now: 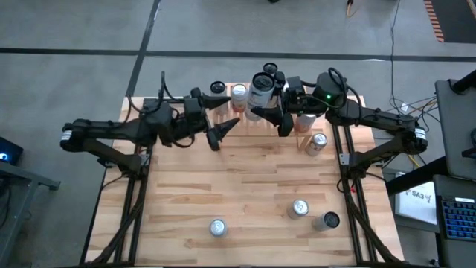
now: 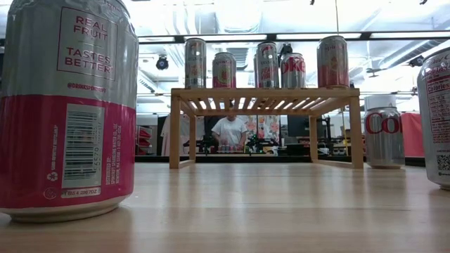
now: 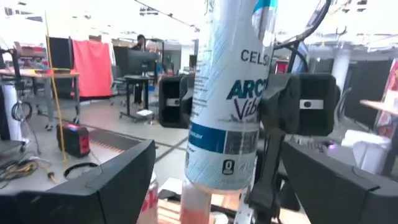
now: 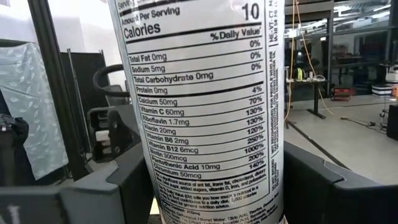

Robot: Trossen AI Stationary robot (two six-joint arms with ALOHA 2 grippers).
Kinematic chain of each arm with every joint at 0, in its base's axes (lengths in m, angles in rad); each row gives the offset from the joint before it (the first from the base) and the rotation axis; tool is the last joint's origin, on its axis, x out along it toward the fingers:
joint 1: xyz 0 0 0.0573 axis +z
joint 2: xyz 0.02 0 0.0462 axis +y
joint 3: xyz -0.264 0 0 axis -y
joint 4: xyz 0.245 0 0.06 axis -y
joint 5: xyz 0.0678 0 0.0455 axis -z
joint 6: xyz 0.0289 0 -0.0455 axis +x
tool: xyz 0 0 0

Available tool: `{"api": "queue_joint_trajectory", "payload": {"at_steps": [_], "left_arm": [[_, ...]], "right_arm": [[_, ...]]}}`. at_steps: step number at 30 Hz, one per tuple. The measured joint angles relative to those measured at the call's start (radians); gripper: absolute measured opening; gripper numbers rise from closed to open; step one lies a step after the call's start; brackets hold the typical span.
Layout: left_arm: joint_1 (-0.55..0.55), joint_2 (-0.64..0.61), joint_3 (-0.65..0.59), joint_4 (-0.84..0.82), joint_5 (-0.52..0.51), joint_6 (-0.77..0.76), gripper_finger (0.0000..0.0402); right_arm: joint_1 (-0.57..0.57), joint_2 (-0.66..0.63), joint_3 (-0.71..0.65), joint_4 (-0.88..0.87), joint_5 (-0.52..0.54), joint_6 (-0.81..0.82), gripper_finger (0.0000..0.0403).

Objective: Place canned beverage on shelf
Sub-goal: Put the blue soda can on the shelf

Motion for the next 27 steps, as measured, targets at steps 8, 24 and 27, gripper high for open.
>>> {"api": "queue_joint_trajectory", "payload": {"at_steps": [8, 24, 27], "left_arm": [[0.030, 0.006, -0.011, -0.054, 0.031, -0.063, 0.0333], [0.060, 0.153, 0.084, -0.052, 0.120, -0.037, 0.0333], [0.060, 0.176, 0.110, -0.054, 0.124, -0.038, 0.0333]], "right_arm": [[0.002, 0.002, 0.000, -0.001, -0.001, -0.002, 0.0251], [0.002, 0.002, 0.000, -0.009, -0.001, -0.042, 0.0251], [0.002, 0.002, 0.000, -0.009, -0.001, -0.052, 0.0251]]}}
